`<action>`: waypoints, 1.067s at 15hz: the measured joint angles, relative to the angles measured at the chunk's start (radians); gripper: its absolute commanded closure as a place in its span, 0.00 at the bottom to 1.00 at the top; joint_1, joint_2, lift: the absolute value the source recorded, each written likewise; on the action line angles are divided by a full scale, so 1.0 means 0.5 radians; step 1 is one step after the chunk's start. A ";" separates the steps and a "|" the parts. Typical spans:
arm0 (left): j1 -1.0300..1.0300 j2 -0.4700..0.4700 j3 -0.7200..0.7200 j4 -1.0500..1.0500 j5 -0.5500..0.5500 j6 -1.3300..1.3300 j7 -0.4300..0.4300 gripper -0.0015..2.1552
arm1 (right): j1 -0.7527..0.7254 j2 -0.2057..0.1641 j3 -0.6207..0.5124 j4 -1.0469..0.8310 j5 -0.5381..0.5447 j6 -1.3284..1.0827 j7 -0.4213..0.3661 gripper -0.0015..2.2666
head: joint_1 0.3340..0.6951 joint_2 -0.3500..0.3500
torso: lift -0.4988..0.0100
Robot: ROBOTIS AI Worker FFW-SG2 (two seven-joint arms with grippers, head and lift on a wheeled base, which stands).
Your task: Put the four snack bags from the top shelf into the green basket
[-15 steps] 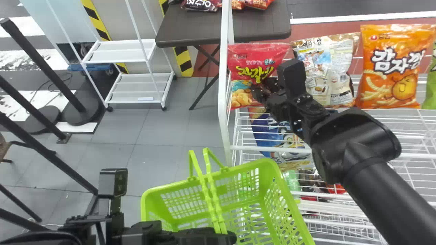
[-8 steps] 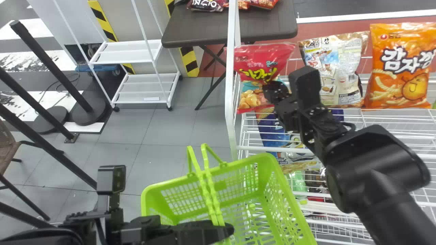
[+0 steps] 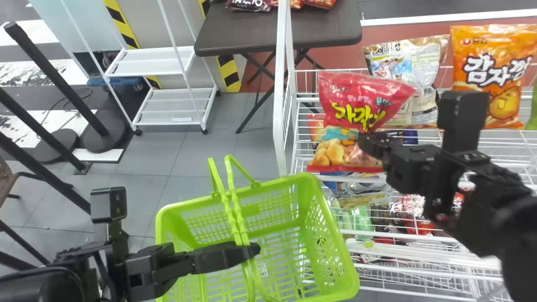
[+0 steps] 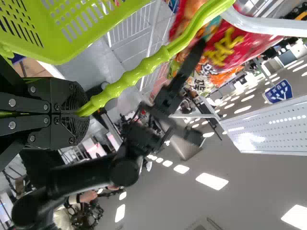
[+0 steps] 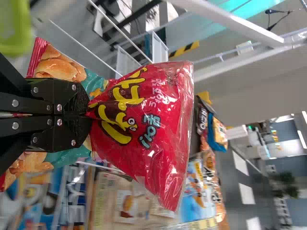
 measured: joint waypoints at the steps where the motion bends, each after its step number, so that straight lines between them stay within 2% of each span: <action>1: -0.010 -0.001 -0.004 0.007 -0.002 0.002 0.000 1.00 | 0.085 -0.012 -0.014 -0.151 -0.023 0.115 0.001 0.99 | 1.00 0.75 | 0.97; 3: -0.018 -0.001 -0.011 0.011 -0.003 0.006 0.000 1.00 | 0.230 -0.034 -0.035 -0.441 -0.094 0.403 0.006 0.99 | 1.00 0.78 | 0.97; 5: -0.019 -0.001 -0.011 0.012 -0.001 0.015 0.000 1.00 | 0.277 -0.067 -0.037 -0.577 -0.237 0.704 0.006 0.99 | 1.00 0.82 | 0.97; 7: -0.016 -0.001 -0.008 0.007 0.002 0.031 0.000 1.00 | 0.271 -0.089 0.043 -0.597 -0.321 0.887 0.018 0.99 | 1.00 0.89 | 0.97; 8: -0.009 -0.003 -0.005 -0.001 0.003 0.042 0.000 1.00 | 0.254 -0.094 0.115 -0.568 -0.331 0.913 0.037 0.99 | 1.00 0.97 | 0.97; 9: 0.000 -0.004 -0.002 -0.010 0.006 0.052 0.000 1.00 | 0.222 -0.096 0.198 -0.505 -0.334 0.905 0.062 0.99 | 1.00 1.00 | 0.97; 10: 0.010 -0.004 0.001 -0.020 0.012 0.059 0.000 1.00 | 0.183 -0.097 0.275 -0.429 -0.334 0.893 0.070 0.94 | 1.00 1.00 | 0.97; 11: 0.024 -0.006 0.004 -0.032 0.020 0.063 0.000 1.00 | 0.124 -0.095 0.370 -0.321 -0.328 0.883 0.062 0.79 | 1.00 1.00 | 0.97; 12: 0.036 -0.007 0.008 -0.043 0.027 0.064 0.000 1.00 | 0.052 -0.091 0.470 -0.195 -0.312 0.872 0.052 0.36 | 1.00 1.00 | 0.97; 13: 0.047 -0.008 0.016 -0.053 0.036 0.064 0.000 1.00 | -0.016 -0.089 0.555 -0.075 -0.297 0.861 0.049 0.00 | 1.00 1.00 | 0.97; 16: 0.076 -0.010 0.045 -0.085 0.063 0.064 0.000 1.00 | -0.172 -0.087 0.740 0.205 -0.267 0.805 0.092 0.02 | 1.00 1.00 | 0.97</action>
